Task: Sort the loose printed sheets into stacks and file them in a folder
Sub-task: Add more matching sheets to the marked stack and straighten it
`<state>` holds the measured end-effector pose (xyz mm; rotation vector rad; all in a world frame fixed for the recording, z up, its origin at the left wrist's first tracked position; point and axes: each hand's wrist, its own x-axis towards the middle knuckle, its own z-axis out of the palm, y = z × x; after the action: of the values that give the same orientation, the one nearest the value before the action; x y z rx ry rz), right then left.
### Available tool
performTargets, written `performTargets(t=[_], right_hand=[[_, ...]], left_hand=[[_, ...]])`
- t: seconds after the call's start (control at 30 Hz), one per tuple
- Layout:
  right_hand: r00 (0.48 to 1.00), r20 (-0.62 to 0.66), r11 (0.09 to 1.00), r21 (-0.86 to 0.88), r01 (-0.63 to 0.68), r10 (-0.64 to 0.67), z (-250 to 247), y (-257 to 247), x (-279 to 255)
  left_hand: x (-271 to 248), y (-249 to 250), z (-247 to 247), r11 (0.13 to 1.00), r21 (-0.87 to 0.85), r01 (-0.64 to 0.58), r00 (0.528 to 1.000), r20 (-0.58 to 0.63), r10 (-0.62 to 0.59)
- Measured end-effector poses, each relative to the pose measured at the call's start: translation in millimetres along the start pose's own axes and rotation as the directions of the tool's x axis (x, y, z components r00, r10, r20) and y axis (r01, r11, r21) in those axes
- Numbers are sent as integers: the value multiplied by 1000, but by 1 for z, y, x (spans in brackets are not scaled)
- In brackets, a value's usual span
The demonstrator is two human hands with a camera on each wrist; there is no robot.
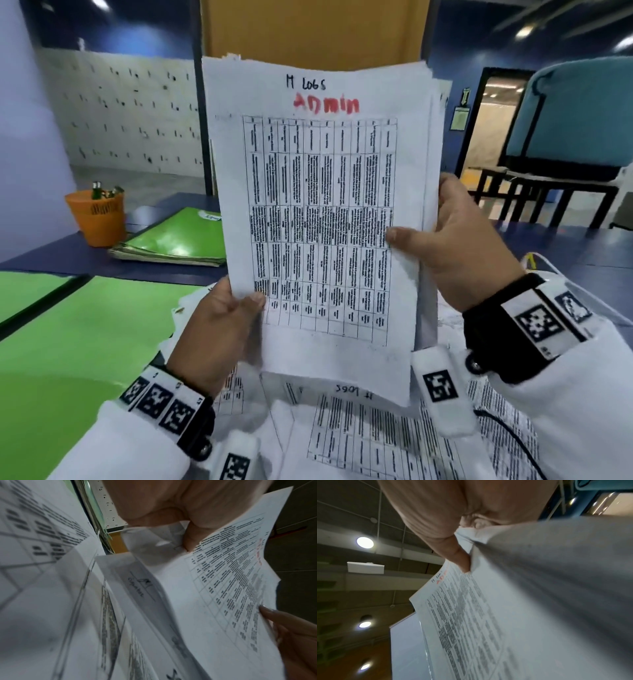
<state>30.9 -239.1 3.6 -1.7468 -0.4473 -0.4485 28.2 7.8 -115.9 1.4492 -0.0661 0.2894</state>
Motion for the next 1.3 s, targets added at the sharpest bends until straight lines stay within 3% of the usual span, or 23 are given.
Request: performTargets(t=[0.2, 0.33, 0.47, 0.7, 0.87, 1.03, 1.13, 1.3], right_hand=[[995, 65, 994, -73, 75, -70, 10, -8, -7], [993, 108, 991, -116, 67, -55, 8, -10, -9], [998, 59, 992, -122, 37, -30, 10, -8, -10], [999, 19, 997, -71, 33, -32, 24, -7, -16], [998, -53, 999, -24, -38, 36, 24, 8, -23], [997, -76, 996, -86, -9, 2, 23, 3, -22], [1000, -14, 981, -195, -8, 6, 26, -2, -21], [989, -59, 907, -410, 99, -134, 35, -10, -27]], left_hand=[[5, 2, -8, 996, 22, -86, 995, -46, 87], [4, 9, -6, 987, -130, -96, 995, 11, 98], [1, 16, -6, 975, -181, -127, 992, -8, 128], [-1, 27, -9, 943, 79, -324, 938, -107, 331], [6, 26, -14, 967, -36, -252, 965, -88, 248], [0, 27, -7, 956, -7, -294, 956, 0, 294], [-5, 25, -2, 922, 89, -377, 923, -49, 383], [-9, 40, 7, 910, 193, -368, 920, -66, 386]])
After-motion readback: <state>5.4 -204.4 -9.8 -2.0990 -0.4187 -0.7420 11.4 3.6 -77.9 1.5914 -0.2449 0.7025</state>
